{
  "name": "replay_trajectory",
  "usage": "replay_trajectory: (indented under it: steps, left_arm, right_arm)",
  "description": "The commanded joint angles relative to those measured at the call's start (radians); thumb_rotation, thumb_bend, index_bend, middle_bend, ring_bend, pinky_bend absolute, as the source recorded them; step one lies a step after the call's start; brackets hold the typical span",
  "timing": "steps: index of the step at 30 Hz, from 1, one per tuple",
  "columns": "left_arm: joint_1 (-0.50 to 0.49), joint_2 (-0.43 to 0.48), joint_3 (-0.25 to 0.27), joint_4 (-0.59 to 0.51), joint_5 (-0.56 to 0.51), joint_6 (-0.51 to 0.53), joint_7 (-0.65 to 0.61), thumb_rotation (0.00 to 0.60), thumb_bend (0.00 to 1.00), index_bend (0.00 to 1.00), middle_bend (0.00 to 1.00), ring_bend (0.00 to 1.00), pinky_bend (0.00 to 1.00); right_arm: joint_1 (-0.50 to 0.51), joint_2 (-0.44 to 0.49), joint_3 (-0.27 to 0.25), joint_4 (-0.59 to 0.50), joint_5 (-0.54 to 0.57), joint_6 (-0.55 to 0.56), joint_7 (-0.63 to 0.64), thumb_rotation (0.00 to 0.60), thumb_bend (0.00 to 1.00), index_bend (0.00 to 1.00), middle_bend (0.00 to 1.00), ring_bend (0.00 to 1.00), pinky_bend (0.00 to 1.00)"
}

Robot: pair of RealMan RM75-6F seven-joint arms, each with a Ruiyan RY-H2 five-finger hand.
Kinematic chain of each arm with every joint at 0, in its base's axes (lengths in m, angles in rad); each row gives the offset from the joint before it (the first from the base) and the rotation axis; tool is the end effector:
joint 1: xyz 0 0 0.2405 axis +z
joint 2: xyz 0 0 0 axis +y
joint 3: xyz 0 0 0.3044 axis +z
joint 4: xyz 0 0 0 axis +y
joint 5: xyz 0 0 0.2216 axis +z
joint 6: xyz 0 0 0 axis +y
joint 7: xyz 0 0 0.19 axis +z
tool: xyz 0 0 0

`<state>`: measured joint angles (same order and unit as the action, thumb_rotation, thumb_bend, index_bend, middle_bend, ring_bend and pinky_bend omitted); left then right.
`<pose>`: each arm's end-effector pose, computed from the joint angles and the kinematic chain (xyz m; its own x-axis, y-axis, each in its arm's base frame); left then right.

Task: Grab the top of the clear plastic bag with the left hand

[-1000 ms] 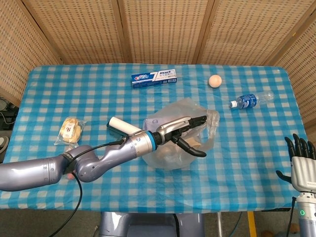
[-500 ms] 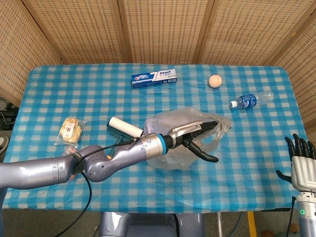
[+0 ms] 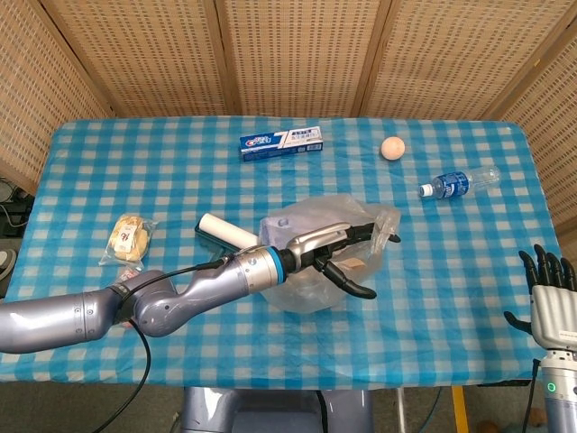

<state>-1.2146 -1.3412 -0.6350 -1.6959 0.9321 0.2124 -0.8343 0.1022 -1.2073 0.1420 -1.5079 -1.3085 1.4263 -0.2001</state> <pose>0.1320 0.4121 0.0030 -0.2783 0.9157 0.2898 0.7338 0.0081 0.6793 -0.3978 -0.2564 0.1686 0.5509 0.0059 0.8346 -0.8219 0.1775 0.5413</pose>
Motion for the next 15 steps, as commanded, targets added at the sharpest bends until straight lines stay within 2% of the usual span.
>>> replay_trajectory:
  steps: [1, 8, 15]
  left_arm:
    - [0.015, -0.002, -0.020, -0.014, 0.009, -0.007, 0.000, 0.514, 0.02, 0.17, 0.02, 0.03, 0.00]
    - [0.036, -0.015, -0.065, -0.034, 0.024, -0.043, 0.008, 0.514, 0.02, 0.17, 0.02, 0.03, 0.00]
    - [0.003, -0.044, -0.061, 0.015, -0.020, -0.059, 0.011, 0.514, 0.01, 0.16, 0.02, 0.03, 0.00]
  right_arm:
    - [0.001, -0.001, 0.000, -0.001, 0.000, 0.000, -0.002, 0.600, 0.00, 0.12, 0.00, 0.00, 0.00]
    - [0.004, -0.003, -0.002, -0.001, 0.001, -0.003, -0.009, 0.600, 0.00, 0.12, 0.00, 0.00, 0.00]
    - [0.005, -0.003, -0.003, -0.001, 0.002, -0.007, -0.008, 0.600, 0.00, 0.12, 0.00, 0.00, 0.00]
